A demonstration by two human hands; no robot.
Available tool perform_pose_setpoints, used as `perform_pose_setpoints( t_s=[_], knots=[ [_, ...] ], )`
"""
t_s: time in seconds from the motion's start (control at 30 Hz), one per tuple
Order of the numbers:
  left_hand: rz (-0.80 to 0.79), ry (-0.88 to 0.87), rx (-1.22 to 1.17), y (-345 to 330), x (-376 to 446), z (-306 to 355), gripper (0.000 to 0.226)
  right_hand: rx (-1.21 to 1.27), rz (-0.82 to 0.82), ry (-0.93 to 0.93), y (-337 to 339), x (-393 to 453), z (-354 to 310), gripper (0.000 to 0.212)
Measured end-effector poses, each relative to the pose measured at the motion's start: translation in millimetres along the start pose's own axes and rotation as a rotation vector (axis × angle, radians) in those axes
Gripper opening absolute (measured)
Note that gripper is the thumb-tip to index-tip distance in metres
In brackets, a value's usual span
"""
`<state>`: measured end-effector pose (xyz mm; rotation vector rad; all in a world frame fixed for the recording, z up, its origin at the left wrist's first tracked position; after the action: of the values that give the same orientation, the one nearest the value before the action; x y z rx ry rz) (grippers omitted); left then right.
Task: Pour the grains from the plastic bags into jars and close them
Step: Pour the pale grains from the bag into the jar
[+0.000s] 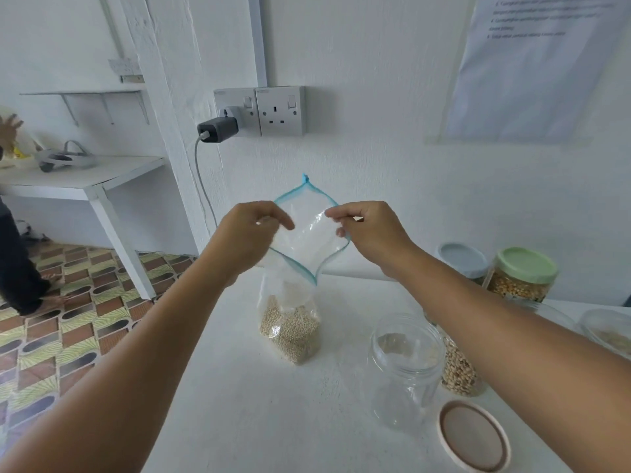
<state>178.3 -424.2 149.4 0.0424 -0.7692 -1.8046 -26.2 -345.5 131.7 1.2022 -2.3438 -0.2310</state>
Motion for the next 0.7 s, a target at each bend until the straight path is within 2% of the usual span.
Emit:
perform_pose_setpoints(
  t_s=[0.1, 0.2, 0.3, 0.4, 0.53, 0.6, 0.7],
  knots=[
    [0.026, 0.015, 0.088, 7, 5, -5, 0.037, -0.155, -0.027, 0.064, 4, -1, -2, 0.034],
    [0.051, -0.061, 0.220, 3, 5, 4, 0.034, -0.285, -0.083, 0.152, -6, -3, -11, 0.034],
    [0.125, -0.102, 0.304, 19, 3, 1, 0.036, -0.402, -0.037, 0.192, 10, 2, -8, 0.038],
    [0.090, -0.118, 0.365, 20, -1, -1, 0.040, -0.446, -0.054, 0.198, 15, 4, -5, 0.039],
    [0.070, -0.138, 0.295, 15, 0, 9, 0.044, -0.468, -0.087, 0.266, 0, -1, -15, 0.038],
    [0.109, -0.119, 0.289, 24, 3, 4, 0.040, -0.483, -0.066, 0.246, 8, 3, -11, 0.038],
    [0.071, -0.114, 0.298, 22, -2, 1, 0.038, -0.513, -0.091, 0.210, 13, 4, -5, 0.040]
  ],
)
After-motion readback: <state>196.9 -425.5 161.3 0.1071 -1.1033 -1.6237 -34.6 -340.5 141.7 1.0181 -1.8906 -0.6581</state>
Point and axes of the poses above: each hand's wrist, its own x-axis towards the middle knuckle, its own y-axis out of the back of the hand, z = x × y, the point moved 10 cm from there along x, towards the middle knuckle, and after that the axes turned 5 degrees about z, right-handed, at the moved point
